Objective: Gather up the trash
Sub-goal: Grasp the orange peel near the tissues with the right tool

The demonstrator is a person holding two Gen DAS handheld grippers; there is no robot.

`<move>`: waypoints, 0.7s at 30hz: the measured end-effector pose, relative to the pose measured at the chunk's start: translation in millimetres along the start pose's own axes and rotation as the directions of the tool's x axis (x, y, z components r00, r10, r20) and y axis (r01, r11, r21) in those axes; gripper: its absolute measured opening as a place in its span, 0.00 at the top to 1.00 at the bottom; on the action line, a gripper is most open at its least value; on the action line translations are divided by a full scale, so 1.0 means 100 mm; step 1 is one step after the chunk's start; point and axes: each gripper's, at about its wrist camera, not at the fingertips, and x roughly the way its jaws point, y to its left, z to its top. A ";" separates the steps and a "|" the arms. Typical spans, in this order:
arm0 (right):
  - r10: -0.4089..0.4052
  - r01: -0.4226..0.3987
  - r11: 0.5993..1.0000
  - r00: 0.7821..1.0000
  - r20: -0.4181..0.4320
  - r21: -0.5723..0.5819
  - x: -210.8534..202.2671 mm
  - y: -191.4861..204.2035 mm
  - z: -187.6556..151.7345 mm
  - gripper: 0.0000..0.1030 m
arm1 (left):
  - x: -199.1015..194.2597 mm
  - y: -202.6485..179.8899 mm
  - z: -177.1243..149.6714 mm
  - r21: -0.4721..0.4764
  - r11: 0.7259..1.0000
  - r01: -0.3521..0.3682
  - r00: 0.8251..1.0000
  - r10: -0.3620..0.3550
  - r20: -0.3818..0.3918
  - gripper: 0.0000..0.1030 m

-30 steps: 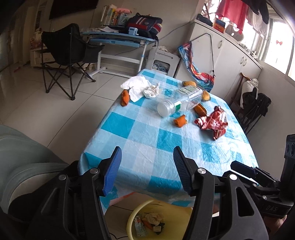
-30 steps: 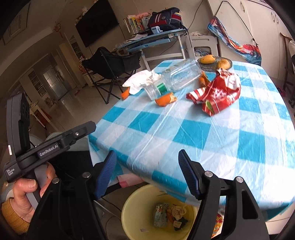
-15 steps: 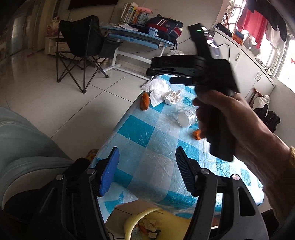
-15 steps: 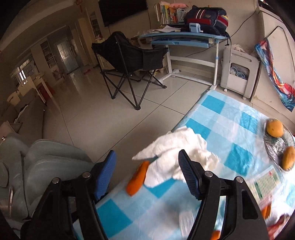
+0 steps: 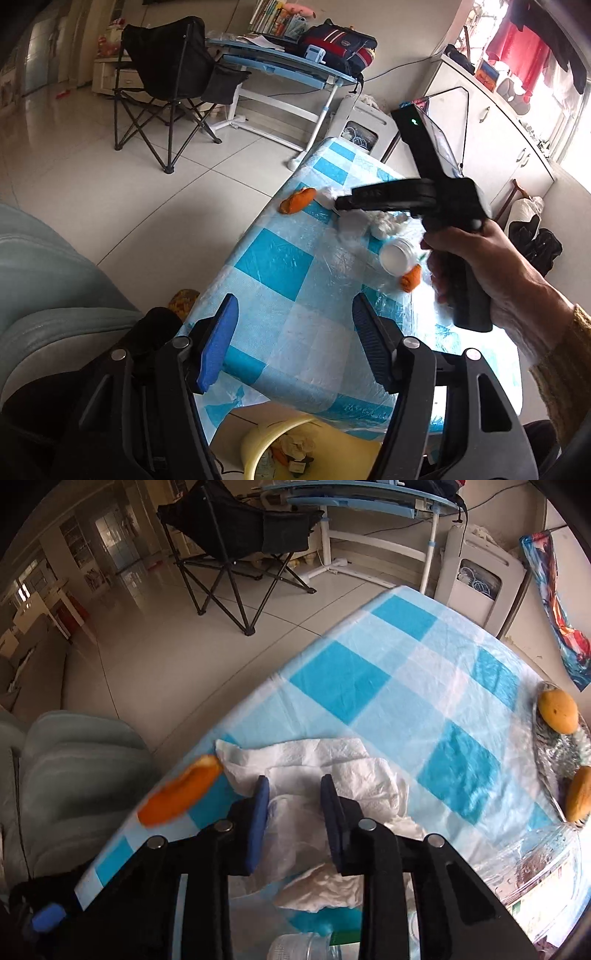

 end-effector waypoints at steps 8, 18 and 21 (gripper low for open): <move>0.007 -0.007 1.000 1.000 -0.021 0.025 -0.49 -0.25 -0.67 0.64 | 0.01 -0.04 -0.03 0.017 1.000 -0.007 1.000 0.007 -0.002 0.40; 0.262 -0.283 0.949 0.953 0.153 0.136 -0.30 0.25 0.06 0.59 | -0.10 -0.14 -0.03 0.072 0.997 -0.039 0.998 0.035 0.061 0.39; 0.226 -0.240 0.963 0.967 0.116 0.123 -0.04 0.49 0.25 0.61 | -0.12 -0.19 -0.03 0.098 0.994 -0.043 0.997 0.036 0.069 0.39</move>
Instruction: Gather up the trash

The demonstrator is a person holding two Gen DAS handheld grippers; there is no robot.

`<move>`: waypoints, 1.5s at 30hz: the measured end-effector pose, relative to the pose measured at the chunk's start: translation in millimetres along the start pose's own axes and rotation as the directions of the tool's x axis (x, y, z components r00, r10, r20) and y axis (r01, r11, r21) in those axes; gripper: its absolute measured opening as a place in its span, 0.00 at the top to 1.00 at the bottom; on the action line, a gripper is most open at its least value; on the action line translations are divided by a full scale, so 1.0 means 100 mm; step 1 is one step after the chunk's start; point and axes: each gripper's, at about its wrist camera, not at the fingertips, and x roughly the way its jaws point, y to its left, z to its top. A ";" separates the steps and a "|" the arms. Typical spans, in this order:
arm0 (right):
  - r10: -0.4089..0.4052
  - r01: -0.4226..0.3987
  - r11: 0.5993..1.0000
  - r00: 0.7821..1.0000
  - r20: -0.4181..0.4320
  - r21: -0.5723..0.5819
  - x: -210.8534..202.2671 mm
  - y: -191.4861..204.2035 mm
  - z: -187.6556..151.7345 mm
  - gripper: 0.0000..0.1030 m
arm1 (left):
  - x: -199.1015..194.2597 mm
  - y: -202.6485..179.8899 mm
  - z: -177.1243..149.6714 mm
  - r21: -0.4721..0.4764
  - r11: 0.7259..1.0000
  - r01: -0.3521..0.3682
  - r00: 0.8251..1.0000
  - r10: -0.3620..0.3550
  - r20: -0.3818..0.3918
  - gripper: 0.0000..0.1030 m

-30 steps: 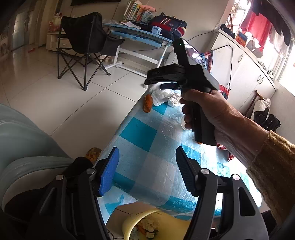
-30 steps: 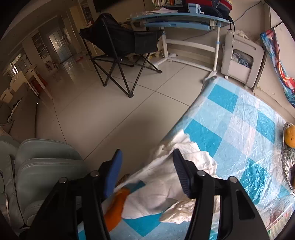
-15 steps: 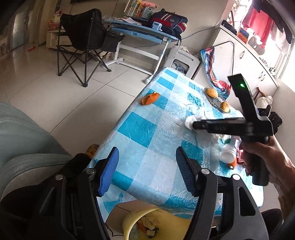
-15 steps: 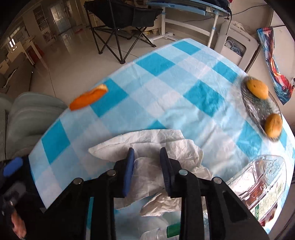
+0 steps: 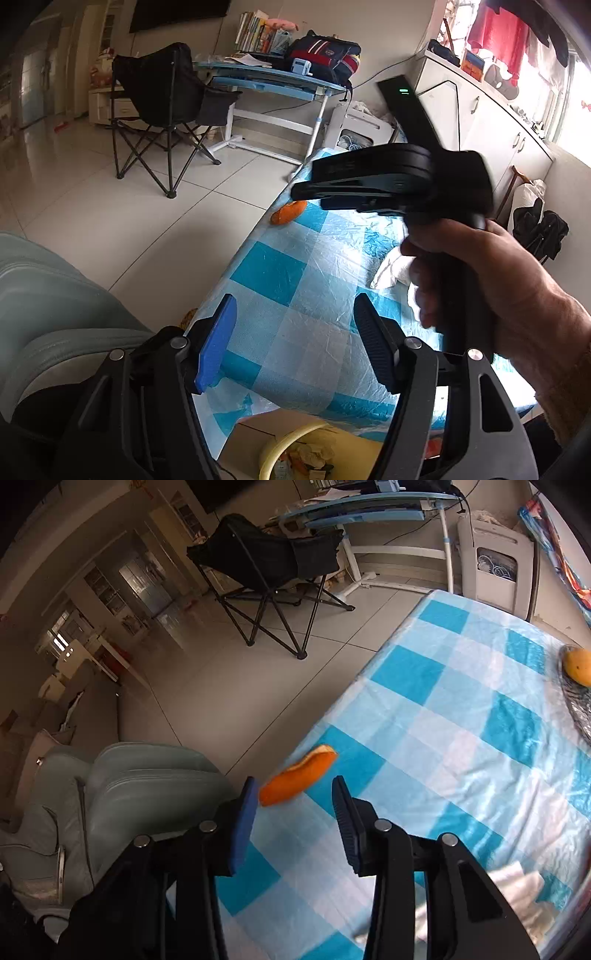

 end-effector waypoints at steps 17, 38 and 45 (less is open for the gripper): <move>-0.115 0.126 0.983 0.990 0.085 -0.135 -0.93 0.00 -0.49 0.86 | -0.03 -0.04 0.01 0.030 0.998 0.058 0.998 -0.057 -0.020 0.35; -0.108 -0.007 0.969 0.887 0.449 0.248 -2.48 -1.12 -1.70 0.85 | 0.46 -1.37 0.06 0.282 0.940 0.191 0.982 -0.183 -0.054 0.35; -0.078 -0.054 0.964 0.879 0.471 0.261 -2.56 -1.23 -1.80 0.84 | 0.99 -1.73 0.06 0.360 0.912 0.197 0.975 -0.143 -0.170 0.58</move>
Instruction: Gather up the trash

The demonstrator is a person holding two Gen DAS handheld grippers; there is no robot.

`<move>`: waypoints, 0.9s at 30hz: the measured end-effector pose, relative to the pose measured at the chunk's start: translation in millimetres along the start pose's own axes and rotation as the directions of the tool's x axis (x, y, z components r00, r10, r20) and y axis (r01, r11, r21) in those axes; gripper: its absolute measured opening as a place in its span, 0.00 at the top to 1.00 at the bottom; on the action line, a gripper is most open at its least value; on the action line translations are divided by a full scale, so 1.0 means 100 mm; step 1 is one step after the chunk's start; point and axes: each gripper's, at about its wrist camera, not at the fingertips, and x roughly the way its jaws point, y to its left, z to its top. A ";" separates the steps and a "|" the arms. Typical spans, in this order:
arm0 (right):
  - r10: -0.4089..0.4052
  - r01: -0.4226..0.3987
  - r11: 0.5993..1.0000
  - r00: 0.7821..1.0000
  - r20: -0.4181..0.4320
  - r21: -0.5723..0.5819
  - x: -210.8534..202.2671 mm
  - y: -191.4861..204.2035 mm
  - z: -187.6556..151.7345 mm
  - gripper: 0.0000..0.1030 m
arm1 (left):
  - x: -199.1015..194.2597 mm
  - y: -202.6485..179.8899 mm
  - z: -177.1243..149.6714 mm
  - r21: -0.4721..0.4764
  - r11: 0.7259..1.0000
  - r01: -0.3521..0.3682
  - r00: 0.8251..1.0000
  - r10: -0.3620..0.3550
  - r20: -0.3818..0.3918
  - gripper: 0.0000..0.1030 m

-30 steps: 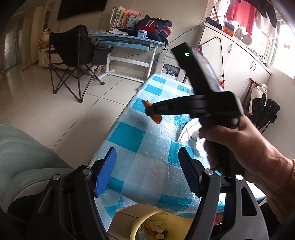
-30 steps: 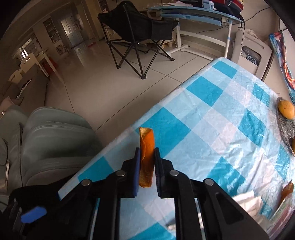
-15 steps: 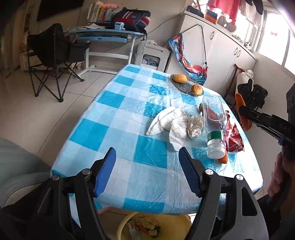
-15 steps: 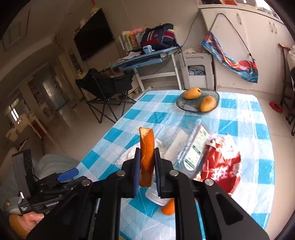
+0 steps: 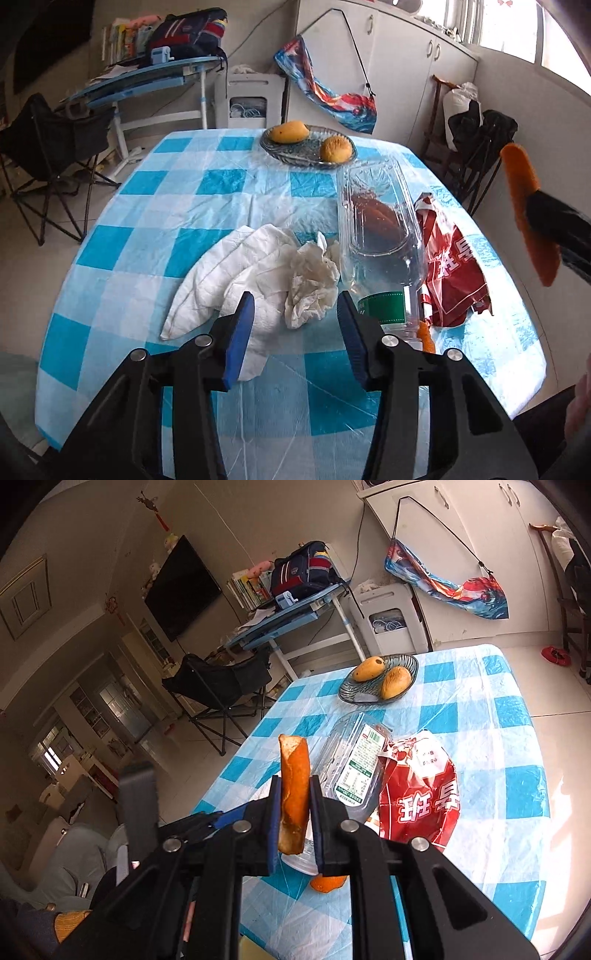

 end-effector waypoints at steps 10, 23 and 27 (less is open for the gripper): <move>0.024 -0.024 1.000 1.000 0.005 -0.009 0.00 0.01 -0.02 0.84 | -0.06 -0.06 -0.07 0.058 0.998 -0.009 1.000 0.008 0.027 0.92; 0.108 -0.134 0.985 0.968 -0.224 -0.104 0.19 0.38 -0.37 0.84 | -1.21 0.26 -0.77 0.015 1.000 0.024 0.998 -0.024 0.052 0.92; 0.146 -0.197 0.971 0.938 -0.314 -0.137 0.18 0.64 -0.67 0.84 | -1.41 0.35 -1.07 0.012 1.000 0.011 1.000 -0.012 0.020 0.92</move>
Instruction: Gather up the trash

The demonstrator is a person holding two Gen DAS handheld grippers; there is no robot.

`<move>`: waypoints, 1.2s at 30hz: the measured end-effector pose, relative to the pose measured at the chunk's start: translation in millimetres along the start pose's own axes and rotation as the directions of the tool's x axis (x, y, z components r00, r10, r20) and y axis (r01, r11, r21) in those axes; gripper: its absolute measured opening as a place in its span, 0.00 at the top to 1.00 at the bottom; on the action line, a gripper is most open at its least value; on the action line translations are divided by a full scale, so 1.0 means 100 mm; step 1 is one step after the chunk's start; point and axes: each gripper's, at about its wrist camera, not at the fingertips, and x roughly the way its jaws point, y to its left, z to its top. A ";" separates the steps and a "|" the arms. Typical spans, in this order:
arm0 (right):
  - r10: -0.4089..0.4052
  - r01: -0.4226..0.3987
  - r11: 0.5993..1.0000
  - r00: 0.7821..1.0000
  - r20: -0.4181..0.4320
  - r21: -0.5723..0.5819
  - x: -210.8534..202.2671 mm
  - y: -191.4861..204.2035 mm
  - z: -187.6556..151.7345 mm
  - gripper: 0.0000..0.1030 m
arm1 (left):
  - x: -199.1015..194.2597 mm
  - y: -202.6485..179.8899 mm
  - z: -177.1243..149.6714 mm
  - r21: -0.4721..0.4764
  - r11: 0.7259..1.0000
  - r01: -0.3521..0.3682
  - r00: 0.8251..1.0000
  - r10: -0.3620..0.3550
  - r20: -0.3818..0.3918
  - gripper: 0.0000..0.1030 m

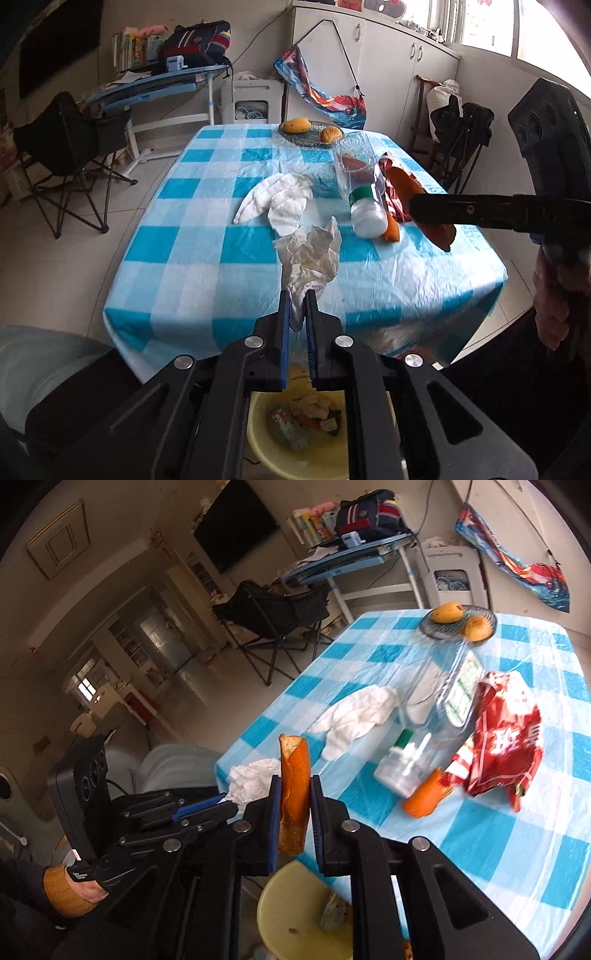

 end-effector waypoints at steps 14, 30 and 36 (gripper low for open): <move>-0.065 0.065 0.998 0.981 -0.181 -0.001 0.21 0.27 -0.61 0.63 | -0.05 -0.10 -0.69 0.057 0.998 0.030 0.968 -0.015 -0.249 0.92; -0.245 0.243 0.955 0.969 0.009 -0.170 1.16 0.13 0.69 0.21 | -0.09 0.18 -0.33 -0.112 0.993 -0.034 0.999 0.032 -0.015 0.31; -0.329 0.307 0.920 0.942 -0.058 -0.244 1.75 -0.05 0.96 0.19 | -0.01 0.38 -0.34 -0.186 0.979 -0.078 0.997 0.078 -0.011 0.24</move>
